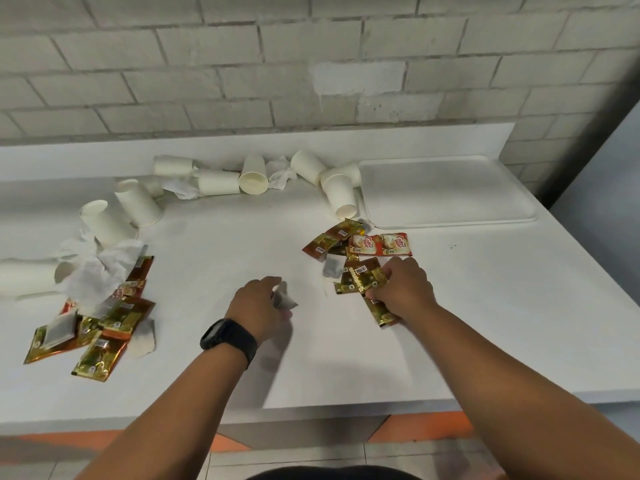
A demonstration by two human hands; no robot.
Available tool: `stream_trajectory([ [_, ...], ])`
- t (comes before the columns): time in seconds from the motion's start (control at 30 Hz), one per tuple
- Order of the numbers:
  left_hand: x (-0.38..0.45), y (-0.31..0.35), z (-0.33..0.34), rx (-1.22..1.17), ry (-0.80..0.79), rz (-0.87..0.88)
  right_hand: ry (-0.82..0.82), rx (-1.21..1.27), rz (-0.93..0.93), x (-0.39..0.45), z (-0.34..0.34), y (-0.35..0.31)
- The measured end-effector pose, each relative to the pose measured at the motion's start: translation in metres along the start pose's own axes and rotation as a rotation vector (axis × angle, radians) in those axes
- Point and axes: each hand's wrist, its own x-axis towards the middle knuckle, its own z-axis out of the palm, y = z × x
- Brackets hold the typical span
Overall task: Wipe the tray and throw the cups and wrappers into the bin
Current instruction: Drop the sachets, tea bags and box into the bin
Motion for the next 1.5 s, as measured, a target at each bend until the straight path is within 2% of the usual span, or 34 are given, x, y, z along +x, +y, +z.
stream_trajectory([
  [0.2,0.011,0.034,-0.010,-0.040,0.086,0.148,-0.067,0.310,0.026,-0.002,0.001,0.022],
  [0.27,0.021,0.054,-0.016,-0.151,0.109,0.159,-0.080,0.416,0.023,-0.003,0.000,0.029],
  [0.43,0.084,0.095,-0.012,-0.334,0.002,0.093,-0.107,0.563,0.047,-0.010,-0.001,0.042],
  [0.57,0.118,0.100,0.005,-0.074,-0.090,0.051,-0.115,0.537,0.040,-0.020,-0.001,0.049],
  [0.77,0.130,0.099,0.019,0.214,0.017,-0.050,-0.099,0.594,0.076,-0.029,-0.007,0.063],
  [0.93,0.138,0.099,0.023,0.190,-0.038,-0.080,-0.092,0.572,0.074,-0.030,-0.006,0.065],
  [1.0,0.132,0.100,0.022,0.134,-0.029,-0.066,-0.090,0.575,0.073,-0.032,-0.008,0.064],
  [1.1,0.116,0.104,0.016,-0.079,0.006,-0.032,-0.057,0.624,0.099,-0.036,-0.011,0.067],
  [1.23,0.091,0.110,0.010,-0.267,0.168,0.091,-0.009,0.855,0.138,-0.044,-0.018,0.078],
  [1.33,0.058,0.121,0.011,-0.499,0.232,0.108,0.018,1.026,0.164,-0.053,-0.024,0.090],
  [1.4,0.032,0.131,0.017,-0.610,0.201,0.146,0.026,1.087,0.179,-0.059,-0.027,0.101],
  [1.5,-0.010,0.150,0.040,-0.647,0.054,0.209,0.038,1.195,0.198,-0.075,-0.037,0.127],
])
